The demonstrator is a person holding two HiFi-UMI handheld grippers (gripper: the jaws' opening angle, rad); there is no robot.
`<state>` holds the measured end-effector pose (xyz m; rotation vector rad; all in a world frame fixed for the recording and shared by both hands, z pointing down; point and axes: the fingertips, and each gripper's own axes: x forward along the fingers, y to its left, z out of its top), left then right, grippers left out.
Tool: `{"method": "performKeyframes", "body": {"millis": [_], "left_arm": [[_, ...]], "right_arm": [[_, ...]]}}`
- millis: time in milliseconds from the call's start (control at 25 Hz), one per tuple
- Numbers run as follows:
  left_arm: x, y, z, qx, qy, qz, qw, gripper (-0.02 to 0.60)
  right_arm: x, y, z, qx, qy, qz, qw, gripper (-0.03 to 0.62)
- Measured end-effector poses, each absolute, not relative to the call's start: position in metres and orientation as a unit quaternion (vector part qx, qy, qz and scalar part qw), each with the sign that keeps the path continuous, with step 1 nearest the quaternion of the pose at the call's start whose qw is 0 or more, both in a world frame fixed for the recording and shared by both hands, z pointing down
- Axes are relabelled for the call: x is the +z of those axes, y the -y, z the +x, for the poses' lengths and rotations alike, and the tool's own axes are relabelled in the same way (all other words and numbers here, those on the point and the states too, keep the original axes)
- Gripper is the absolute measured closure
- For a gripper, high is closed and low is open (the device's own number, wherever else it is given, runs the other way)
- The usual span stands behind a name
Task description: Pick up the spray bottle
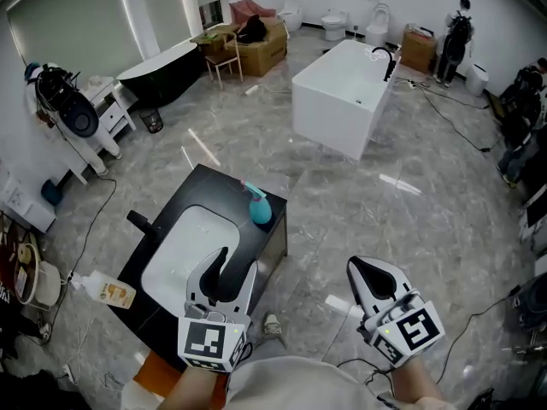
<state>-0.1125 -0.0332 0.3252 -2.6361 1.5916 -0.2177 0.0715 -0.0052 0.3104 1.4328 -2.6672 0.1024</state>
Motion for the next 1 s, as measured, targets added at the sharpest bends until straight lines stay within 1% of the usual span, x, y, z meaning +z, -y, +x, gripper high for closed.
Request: {"method": "performKeyframes", "body": {"millis": [280,480,680,1000], "left_arm": [[0.339,0.110,-0.134,-0.092,-0.493,-0.864,0.038,0.374],[0.361,0.151,-0.149,-0.106,-0.477,-0.872,0.031,0.374],[0.373,0.177,-0.149,-0.110,-0.459,-0.881,0.017,0.374],[0.417,0.202,-0.148,-0.128,-0.441,-0.888,-0.002,0.374]], "right_arm": [[0.312,0.079,0.045,0.034,0.865,0.496,0.064,0.566],[0.320,0.118,0.021,0.024,0.863,0.500,0.069,0.566],[0.341,0.150,0.007,0.048,0.858,0.507,0.073,0.566],[0.376,0.175,-0.004,0.080,0.856,0.502,0.095,0.566]]}}
